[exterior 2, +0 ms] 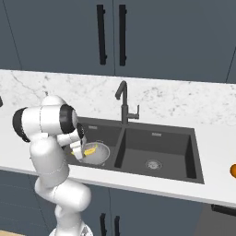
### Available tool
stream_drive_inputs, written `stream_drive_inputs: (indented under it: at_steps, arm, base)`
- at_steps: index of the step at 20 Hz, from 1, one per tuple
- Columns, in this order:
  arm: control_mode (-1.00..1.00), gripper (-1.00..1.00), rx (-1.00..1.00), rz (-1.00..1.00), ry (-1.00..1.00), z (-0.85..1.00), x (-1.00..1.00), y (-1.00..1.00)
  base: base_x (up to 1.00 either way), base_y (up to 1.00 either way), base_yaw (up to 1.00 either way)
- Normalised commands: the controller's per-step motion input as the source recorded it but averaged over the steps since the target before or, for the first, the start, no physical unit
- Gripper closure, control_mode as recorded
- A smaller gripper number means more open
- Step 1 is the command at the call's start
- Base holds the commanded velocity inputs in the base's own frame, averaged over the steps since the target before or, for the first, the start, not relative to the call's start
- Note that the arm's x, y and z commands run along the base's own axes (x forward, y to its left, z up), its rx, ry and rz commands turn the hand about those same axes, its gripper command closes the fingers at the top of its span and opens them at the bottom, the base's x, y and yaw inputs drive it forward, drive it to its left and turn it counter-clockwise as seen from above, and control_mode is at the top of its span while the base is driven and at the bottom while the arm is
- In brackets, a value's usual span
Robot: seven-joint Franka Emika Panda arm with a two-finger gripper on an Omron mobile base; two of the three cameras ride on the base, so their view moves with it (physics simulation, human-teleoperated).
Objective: Put the colander in the sink, put the banana, orange in the colander, and turn on the sink faucet and pour water over the colander.
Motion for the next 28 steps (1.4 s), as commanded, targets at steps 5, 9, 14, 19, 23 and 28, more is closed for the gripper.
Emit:
stream_drive_inputs:
  at_steps: [5,9,14,19,23,28]
  arm:
    - [-1.00,1.00,-0.01,-0.05,0.00,-0.51,0.41,0.00]
    - [-1.00,1.00,-0.03,-0.05,-0.01,-0.61,0.15,0.00]
    - [-1.00,-1.00,-0.02,-0.06,-0.03,-0.57,0.10,-0.02]
    - [-1.00,-1.00,0.00,-0.05,-0.07,-0.40,0.05,-0.33]
    - [-1.00,-1.00,0.06,-0.07,-0.19,-0.06,0.00,-0.65]
    - [-1.00,-1.00,0.04,-0.05,-0.29,0.07,-0.12,-0.48]
  base:
    - [0.00,0.00,0.00]
    - [0.00,0.00,0.00]
    - [0.00,0.00,0.00]
    - [0.00,0.00,0.00]
    - [0.00,0.00,0.00]
    - [0.00,0.00,0.00]
